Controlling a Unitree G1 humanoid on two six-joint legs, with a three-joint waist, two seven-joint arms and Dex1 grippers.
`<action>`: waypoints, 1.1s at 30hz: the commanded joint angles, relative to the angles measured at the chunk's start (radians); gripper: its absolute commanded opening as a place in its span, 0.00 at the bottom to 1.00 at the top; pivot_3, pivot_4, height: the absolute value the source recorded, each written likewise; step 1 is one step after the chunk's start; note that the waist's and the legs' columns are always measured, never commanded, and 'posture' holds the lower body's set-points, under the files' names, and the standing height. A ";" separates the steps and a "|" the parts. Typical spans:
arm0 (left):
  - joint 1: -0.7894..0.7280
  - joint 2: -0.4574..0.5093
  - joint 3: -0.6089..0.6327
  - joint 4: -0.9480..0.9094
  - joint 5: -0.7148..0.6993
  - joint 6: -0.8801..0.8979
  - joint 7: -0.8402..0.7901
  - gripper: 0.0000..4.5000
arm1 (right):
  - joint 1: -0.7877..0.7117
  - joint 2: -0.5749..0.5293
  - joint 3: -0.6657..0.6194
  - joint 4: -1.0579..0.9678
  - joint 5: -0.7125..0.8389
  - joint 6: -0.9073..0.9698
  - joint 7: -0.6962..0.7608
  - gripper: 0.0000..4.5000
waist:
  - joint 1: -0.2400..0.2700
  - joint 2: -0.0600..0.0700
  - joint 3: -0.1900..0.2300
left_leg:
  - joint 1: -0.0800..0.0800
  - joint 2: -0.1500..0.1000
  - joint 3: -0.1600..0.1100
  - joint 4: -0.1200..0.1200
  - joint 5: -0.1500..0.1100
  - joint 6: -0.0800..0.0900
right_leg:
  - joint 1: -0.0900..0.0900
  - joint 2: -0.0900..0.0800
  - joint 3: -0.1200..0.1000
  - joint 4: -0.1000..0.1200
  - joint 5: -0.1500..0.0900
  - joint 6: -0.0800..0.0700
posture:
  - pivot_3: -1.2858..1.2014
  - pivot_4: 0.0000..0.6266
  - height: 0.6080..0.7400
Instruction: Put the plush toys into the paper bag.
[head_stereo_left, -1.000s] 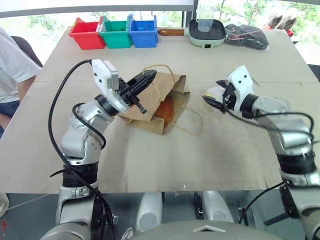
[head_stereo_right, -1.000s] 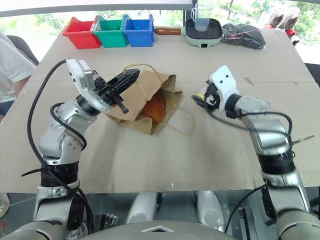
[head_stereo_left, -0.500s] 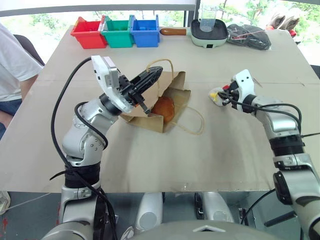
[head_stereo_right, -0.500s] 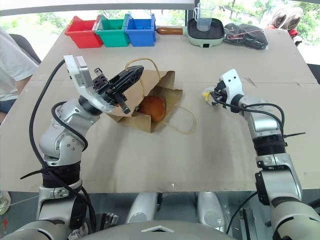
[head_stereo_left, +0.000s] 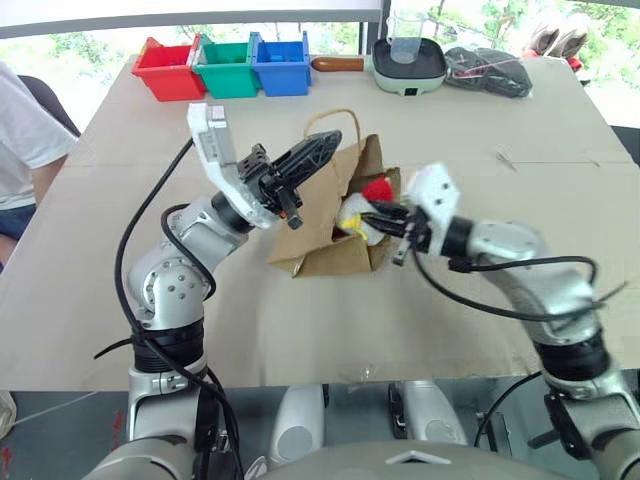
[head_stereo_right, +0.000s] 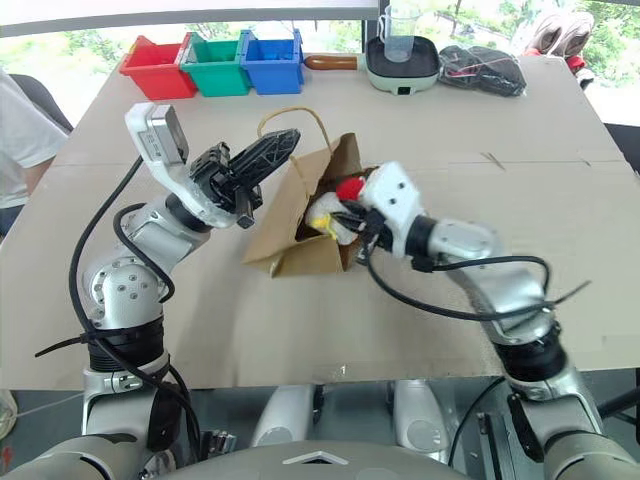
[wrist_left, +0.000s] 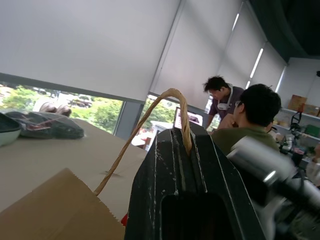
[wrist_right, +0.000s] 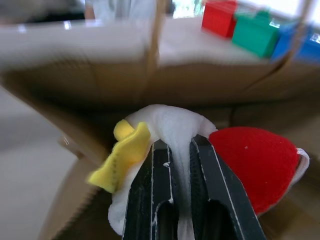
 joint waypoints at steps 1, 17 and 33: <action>-0.020 0.012 -0.005 -0.042 -0.027 0.013 -0.020 0.00 | -0.068 0.028 0.036 0.101 -0.064 -0.114 0.026 0.01 | 0.001 0.000 0.000 | 0.000 0.000 0.000 0.000 0.000 0.000 | 0.000 0.000 0.000 0.000 0.000 0.000 | 0.52 0.24 1.00; 0.081 0.060 0.020 -0.094 -0.016 0.016 -0.015 0.00 | -0.170 0.157 0.121 0.364 -0.056 -0.347 0.345 0.01 | 0.002 0.000 0.000 | 0.000 0.000 -0.001 -0.003 0.000 0.000 | -0.001 0.000 -0.001 0.000 0.000 0.000 | 0.52 0.24 1.00; 0.164 0.142 0.108 -0.055 -0.007 -0.014 -0.072 0.00 | 0.124 -0.074 -0.105 -0.090 0.045 0.018 0.248 0.89 | 0.005 0.000 0.000 | 0.000 0.000 -0.001 -0.004 0.000 0.000 | -0.001 0.000 0.000 0.000 0.000 -0.001 | 0.52 0.24 1.00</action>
